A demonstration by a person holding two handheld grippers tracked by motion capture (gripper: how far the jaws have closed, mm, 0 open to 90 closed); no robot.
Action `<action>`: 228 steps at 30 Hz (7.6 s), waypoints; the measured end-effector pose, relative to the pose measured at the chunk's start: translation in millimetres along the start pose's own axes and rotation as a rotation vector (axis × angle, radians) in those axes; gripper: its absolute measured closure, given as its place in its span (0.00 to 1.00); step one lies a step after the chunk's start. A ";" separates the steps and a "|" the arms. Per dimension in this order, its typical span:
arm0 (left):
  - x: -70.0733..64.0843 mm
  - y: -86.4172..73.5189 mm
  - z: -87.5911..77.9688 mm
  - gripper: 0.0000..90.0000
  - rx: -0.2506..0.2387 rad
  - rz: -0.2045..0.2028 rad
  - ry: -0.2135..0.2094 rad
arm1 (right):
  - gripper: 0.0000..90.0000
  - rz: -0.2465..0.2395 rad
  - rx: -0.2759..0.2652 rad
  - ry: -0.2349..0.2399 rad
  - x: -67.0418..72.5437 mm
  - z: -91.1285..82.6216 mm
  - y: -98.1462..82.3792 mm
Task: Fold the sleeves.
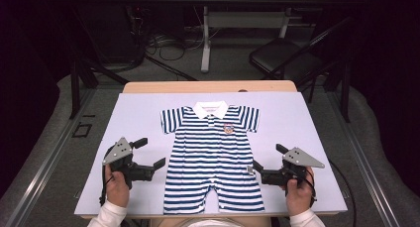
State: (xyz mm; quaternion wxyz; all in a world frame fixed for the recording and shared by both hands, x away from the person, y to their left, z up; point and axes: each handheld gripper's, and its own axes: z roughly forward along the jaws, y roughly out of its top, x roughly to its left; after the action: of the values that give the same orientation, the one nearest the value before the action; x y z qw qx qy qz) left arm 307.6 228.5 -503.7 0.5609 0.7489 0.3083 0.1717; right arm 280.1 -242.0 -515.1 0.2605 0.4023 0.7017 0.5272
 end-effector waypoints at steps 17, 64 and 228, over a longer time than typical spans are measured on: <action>1.8 4.6 6.4 0.00 0.040 -0.075 -0.027 | 0.00 -0.007 0.022 -0.006 -0.7 4.1 0.0; 33.5 61.1 47.7 0.00 0.138 -0.141 0.060 | 0.00 0.040 0.058 0.000 -2.3 9.3 -4.4; 186.4 25.8 170.8 0.67 0.447 -0.580 0.388 | 0.01 0.023 0.150 0.054 -0.7 20.0 -11.6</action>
State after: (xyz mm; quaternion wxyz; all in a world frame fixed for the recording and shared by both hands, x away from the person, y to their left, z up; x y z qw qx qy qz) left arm 557.5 220.4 -549.1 0.3410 0.6880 0.6364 0.0734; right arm 292.9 -233.4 -532.3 0.2046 0.4144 0.7411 0.4869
